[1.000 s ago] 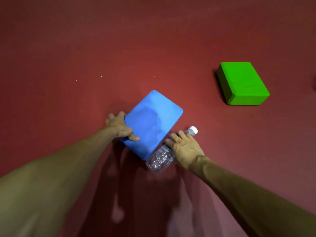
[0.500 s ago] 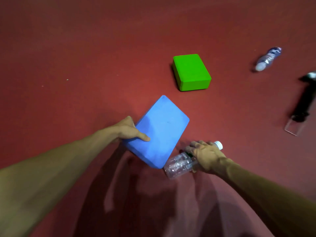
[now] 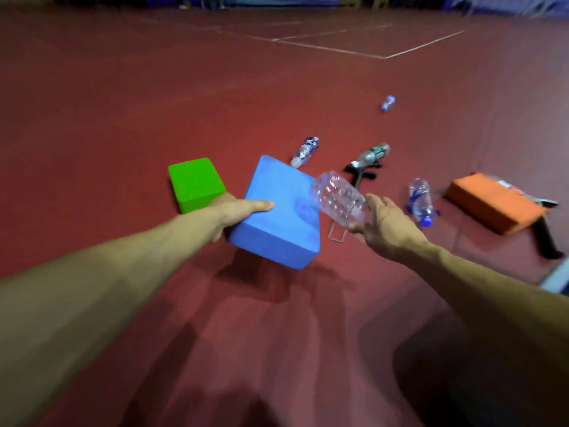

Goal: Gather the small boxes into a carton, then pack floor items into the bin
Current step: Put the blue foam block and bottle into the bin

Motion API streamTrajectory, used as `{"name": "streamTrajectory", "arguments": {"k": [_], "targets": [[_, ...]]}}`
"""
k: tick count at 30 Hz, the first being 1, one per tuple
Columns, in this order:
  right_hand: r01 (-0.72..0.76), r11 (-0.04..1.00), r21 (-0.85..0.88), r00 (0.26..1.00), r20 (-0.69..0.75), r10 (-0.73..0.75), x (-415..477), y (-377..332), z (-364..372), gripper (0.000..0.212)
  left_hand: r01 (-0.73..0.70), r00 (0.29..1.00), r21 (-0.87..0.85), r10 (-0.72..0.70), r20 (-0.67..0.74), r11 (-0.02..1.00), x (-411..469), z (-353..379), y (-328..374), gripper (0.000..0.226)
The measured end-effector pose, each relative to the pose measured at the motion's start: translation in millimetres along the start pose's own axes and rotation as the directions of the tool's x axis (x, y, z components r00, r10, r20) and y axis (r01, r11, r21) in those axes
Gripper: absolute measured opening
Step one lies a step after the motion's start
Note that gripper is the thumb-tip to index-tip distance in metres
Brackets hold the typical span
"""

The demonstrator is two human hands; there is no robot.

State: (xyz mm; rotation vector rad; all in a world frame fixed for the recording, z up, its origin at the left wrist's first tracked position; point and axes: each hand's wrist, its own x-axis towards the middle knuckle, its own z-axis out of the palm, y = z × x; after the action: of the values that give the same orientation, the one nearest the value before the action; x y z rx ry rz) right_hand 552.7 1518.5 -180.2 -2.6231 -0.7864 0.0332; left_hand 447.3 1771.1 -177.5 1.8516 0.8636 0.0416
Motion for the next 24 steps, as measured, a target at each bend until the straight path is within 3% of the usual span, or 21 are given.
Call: {"name": "streamTrajectory", "arguments": {"k": [3,6,9,12,15,18,20,22,24], "targets": [[-0.063,0.946,0.317,0.947,-0.281,0.157,-9,23,-41,0.038,-0.107,0.993,-0.114,0.101,-0.058,0.988,-10,55,60,0.065],[-0.014,0.811,0.585,0.764,-0.517,0.387,-28,44,-85,0.044,-0.189,0.977,-0.294,0.148,-0.156,0.937,-35,117,107,0.067],[0.021,0.801,0.598,0.590,-0.654,0.473,-52,83,-137,0.050,-0.159,0.987,-0.542,0.133,-0.087,0.825,-63,174,134,0.055],[-0.110,0.838,0.535,0.556,-0.666,0.498,-77,136,-174,0.050,-0.077,0.990,-0.630,0.132,0.041,0.773,-78,217,138,0.059],[-0.275,0.769,0.578,0.490,-0.604,0.629,-102,186,-179,0.066,-0.090,0.970,-0.578,0.203,0.134,0.811,-91,246,136,0.053],[-0.536,0.577,0.616,0.409,-0.408,0.816,-127,212,-167,0.071,-0.093,0.945,-0.513,0.238,0.225,0.853,-109,259,146,0.077],[-0.688,0.483,0.542,0.425,-0.239,0.873,-140,227,-152,0.082,-0.123,0.919,-0.461,0.276,0.281,0.879,-116,265,150,0.079],[-0.757,0.405,0.513,0.462,-0.018,0.887,-155,238,-141,0.094,-0.169,0.894,-0.433,0.323,0.310,0.885,-122,270,149,0.062],[-0.811,0.360,0.461,0.497,0.215,0.841,-172,243,-135,0.090,-0.199,0.881,-0.423,0.351,0.319,0.884,-126,278,147,0.045]]}}
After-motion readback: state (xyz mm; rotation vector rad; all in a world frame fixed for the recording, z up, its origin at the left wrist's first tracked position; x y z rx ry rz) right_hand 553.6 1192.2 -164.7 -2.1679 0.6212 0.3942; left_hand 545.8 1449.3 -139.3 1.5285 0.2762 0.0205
